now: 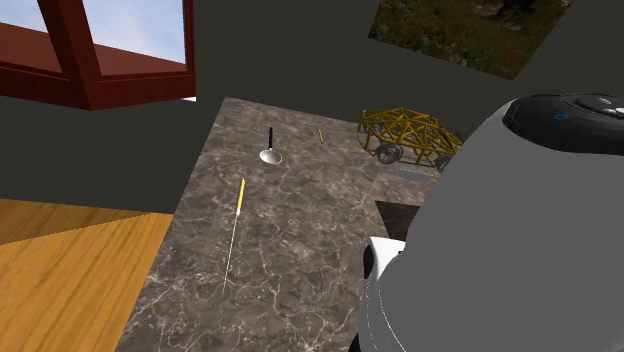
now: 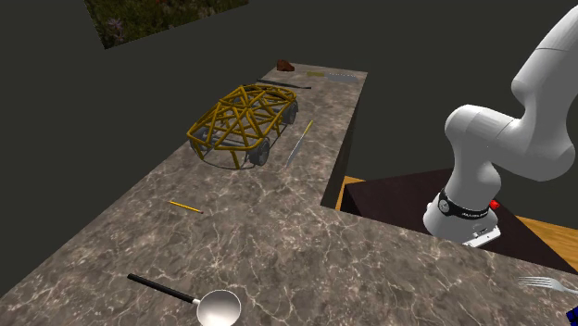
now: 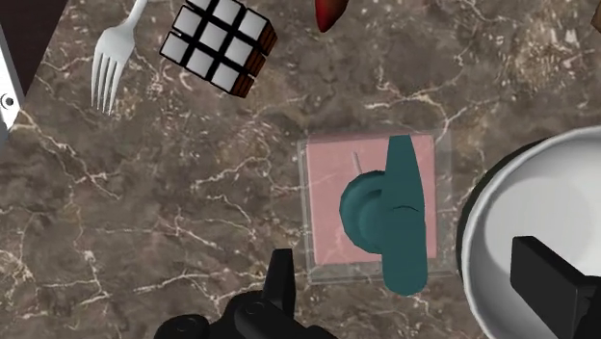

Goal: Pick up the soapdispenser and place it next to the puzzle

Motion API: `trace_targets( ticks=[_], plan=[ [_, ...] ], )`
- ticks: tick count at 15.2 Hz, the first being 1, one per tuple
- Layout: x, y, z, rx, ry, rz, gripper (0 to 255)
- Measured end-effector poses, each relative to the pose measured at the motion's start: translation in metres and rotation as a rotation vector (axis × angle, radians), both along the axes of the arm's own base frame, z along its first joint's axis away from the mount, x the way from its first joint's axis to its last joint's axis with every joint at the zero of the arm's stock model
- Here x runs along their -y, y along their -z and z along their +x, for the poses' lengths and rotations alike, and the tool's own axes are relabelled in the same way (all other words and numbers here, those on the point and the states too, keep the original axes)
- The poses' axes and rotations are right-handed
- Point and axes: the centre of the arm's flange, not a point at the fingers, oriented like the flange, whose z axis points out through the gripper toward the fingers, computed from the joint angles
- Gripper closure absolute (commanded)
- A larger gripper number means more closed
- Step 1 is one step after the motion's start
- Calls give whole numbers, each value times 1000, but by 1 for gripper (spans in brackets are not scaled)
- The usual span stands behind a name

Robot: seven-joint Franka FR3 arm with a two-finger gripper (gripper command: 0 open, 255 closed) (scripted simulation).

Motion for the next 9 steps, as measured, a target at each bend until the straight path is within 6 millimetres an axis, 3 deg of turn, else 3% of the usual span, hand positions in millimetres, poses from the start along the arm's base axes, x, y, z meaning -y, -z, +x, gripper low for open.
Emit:
trace_targets(
  ticks=[3, 9],
  plan=[
    [0, -28, 3, 0, 0, 1, 0],
    [0, -34, 2, 0, 0, -1, 0]
  ],
)
